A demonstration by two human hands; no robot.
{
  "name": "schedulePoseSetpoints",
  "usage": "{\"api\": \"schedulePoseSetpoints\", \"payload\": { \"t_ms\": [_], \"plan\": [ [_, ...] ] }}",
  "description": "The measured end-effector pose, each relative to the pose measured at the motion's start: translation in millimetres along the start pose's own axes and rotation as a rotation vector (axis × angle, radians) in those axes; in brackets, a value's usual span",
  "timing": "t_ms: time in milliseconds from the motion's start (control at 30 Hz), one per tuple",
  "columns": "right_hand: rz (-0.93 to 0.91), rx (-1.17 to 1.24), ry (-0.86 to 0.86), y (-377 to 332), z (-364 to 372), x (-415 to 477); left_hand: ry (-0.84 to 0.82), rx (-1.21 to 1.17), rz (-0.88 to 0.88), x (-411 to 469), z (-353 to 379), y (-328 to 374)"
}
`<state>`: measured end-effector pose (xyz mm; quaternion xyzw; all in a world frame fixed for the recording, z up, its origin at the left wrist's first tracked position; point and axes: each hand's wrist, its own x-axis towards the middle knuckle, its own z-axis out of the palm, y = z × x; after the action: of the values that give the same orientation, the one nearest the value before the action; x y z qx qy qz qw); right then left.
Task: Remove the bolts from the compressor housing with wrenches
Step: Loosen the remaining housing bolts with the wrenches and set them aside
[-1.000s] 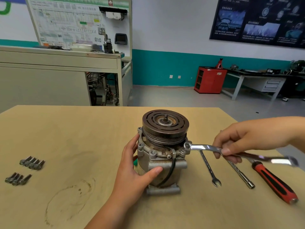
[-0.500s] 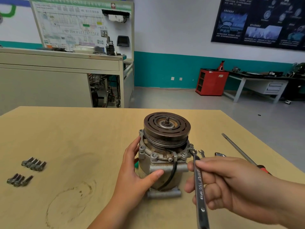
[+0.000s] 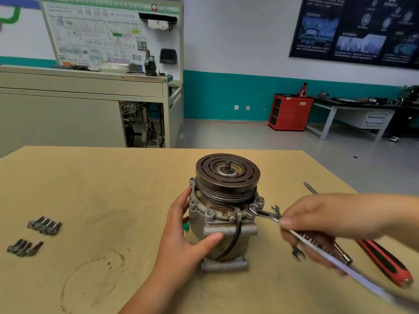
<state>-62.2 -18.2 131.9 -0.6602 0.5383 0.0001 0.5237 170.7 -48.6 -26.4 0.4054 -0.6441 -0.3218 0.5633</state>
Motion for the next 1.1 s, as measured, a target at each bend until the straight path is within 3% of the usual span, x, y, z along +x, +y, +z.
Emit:
{"api": "schedulePoseSetpoints", "payload": {
  "t_ms": [133,233,333,433,600,767,900,1100],
  "plan": [
    [-0.019,-0.548,0.241,4.2,-36.0,6.1,0.002,-0.010,0.006,0.7,0.3,-0.3],
    [-0.117,-0.625,0.283,10.6,-45.5,17.9,0.003,-0.015,0.003,0.6,-0.2,-0.3],
    [-0.100,-0.500,0.219,17.0,-56.6,11.8,0.001,-0.010,-0.002,0.5,-0.4,-0.2],
    [-0.120,-0.186,0.167,24.6,-60.9,-1.7,0.003,-0.011,-0.005,0.1,-0.5,0.0],
    [-0.188,0.135,0.045,27.9,-20.7,-2.9,0.007,-0.006,0.005,0.2,-0.4,0.0],
    [-0.256,0.838,0.105,4.4,44.5,-1.2,0.008,0.001,0.020,0.2,0.2,-1.7],
    [-0.275,0.962,0.103,-12.0,60.3,1.6,0.007,-0.007,0.027,0.9,1.1,-2.3],
    [-0.210,0.869,0.126,-14.3,60.3,9.2,0.003,-0.008,0.033,1.2,1.3,-2.0]
  ]
}}
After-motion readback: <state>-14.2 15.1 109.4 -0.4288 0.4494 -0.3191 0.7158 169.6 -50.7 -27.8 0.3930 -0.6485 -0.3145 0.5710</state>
